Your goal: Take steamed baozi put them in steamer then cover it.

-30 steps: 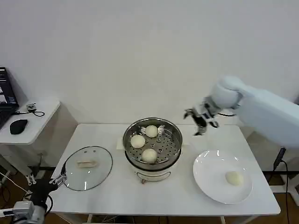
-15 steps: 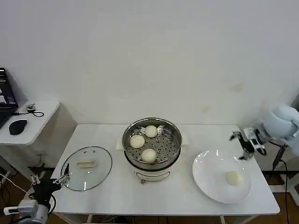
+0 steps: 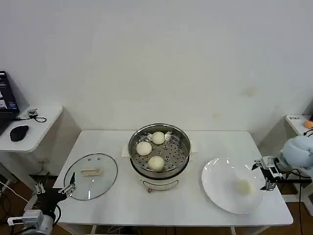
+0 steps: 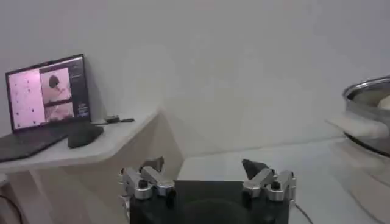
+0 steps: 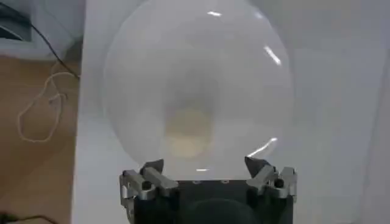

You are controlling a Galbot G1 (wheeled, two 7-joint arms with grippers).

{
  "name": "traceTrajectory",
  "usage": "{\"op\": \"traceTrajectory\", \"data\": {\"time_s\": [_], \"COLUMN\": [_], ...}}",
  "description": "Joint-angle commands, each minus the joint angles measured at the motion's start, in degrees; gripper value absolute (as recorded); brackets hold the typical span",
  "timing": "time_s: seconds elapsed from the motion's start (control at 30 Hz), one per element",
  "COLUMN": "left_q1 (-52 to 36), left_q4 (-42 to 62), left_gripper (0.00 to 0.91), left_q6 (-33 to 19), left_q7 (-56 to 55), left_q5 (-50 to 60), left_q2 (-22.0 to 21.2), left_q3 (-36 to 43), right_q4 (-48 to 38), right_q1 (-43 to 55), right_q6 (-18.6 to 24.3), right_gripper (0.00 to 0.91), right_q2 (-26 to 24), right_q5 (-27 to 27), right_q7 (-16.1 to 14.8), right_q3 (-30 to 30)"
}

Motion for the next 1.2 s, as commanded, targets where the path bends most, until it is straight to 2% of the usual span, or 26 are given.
{"op": "traceTrajectory", "data": {"time_s": [0.03,0.47,0.77,0.9,1.2], "left_q1": [-0.02,0.17,0.16,0.24,0.42], "left_q4": [0.23,0.73,0.7,0.59,0.15], "left_gripper": [0.907,0.907,0.907,0.907,0.907], "left_q6": [0.04,-0.09,-0.11,-0.13,-0.11], "left_q7": [0.0,0.11,0.08,0.1,0.07], "left_q5": [0.08,0.12,0.24,0.25,0.29], "left_q2": [-0.04,-0.58,-0.8,-0.83,-0.92], "left_q3": [0.09,-0.5,-0.58,-0.59,-0.78], "right_q4": [-4.57,-9.74,-10.79,-11.11,-10.56], "right_q1": [-9.26,-10.67,-11.23,-11.47,-11.36], "right_q6": [0.26,1.16,0.98,0.41,-0.3], "right_gripper": [0.907,0.907,0.907,0.836,0.746], "right_q2": [3.92,8.77,10.03,10.44,10.37], "right_q5": [-0.98,-3.85,-5.24,-5.37,-5.46], "right_q7": [0.41,1.02,1.67,3.27,2.52], "right_q3": [6.51,8.06,8.56,8.86,9.05]}}
